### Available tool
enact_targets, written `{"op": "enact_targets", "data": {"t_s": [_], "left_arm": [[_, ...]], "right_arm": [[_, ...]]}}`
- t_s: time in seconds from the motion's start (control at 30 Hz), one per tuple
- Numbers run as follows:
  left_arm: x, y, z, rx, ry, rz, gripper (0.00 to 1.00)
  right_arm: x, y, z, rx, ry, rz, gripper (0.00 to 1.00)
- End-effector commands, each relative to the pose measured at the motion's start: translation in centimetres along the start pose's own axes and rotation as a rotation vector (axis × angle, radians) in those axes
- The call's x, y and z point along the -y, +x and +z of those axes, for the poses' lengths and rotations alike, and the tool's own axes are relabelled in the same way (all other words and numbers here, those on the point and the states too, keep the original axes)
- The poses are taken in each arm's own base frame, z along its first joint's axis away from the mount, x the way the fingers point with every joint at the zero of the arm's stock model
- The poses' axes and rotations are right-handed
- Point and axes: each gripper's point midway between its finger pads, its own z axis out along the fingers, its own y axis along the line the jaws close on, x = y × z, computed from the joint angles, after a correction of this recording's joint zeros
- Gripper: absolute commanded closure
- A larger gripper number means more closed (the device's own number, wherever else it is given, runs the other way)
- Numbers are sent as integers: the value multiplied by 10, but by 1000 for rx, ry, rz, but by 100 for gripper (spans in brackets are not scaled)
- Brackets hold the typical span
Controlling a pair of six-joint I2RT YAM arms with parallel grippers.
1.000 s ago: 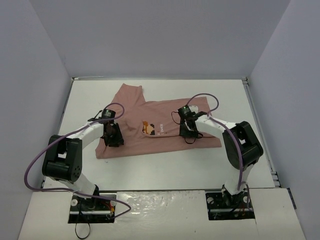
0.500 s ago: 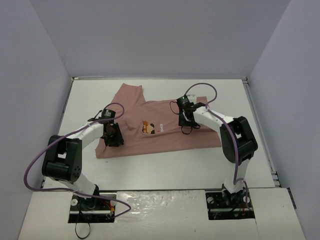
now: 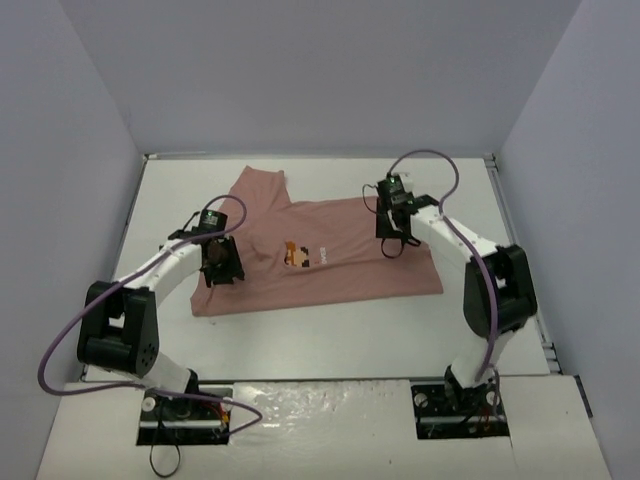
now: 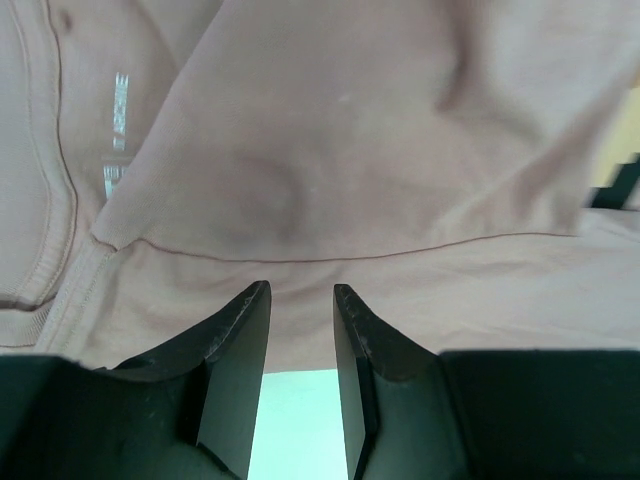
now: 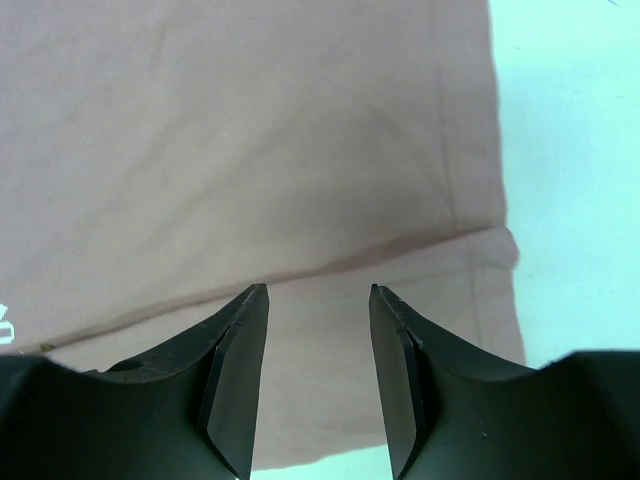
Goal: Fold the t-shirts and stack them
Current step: Fold the flattened tshirt in 1/3 of the way
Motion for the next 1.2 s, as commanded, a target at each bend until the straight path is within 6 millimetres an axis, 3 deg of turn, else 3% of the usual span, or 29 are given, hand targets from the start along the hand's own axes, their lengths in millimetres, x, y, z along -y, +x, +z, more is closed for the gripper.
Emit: {"op": "enact_targets", "data": {"t_s": [0.0,0.13,0.3,0.63,0.77,0.87,0.97,1.0,1.07,1.17], "left_arm": [[29,-41,-34,124,96,63,71],[32,-52,-28,124,85,87,71],[34,-65,-13,112,56,105,71],[38,-88,-3,132,27,117,71],[36,-100,-3,151,15,115,71],[34,-110,-3,170,1,124,71],[29,-121,2,183,-29,137,71],[27,-123,3,183,-33,140,71],[22,-133,10,185,-47,141,71],[17,-144,15,189,-54,145,71]], "right_arm": [[33,24,-17,-34,23,66,57],[50,43,-8,-84,57,98,57],[62,42,10,-111,78,132,58],[59,23,47,-121,85,135,59],[56,-4,40,-60,73,126,61],[32,-37,13,31,-11,84,62],[-16,-69,-25,133,-139,24,61],[-24,-70,-29,134,-168,21,61],[-77,-76,-50,153,-297,-3,61],[-121,-77,-57,128,-403,27,61]]}}
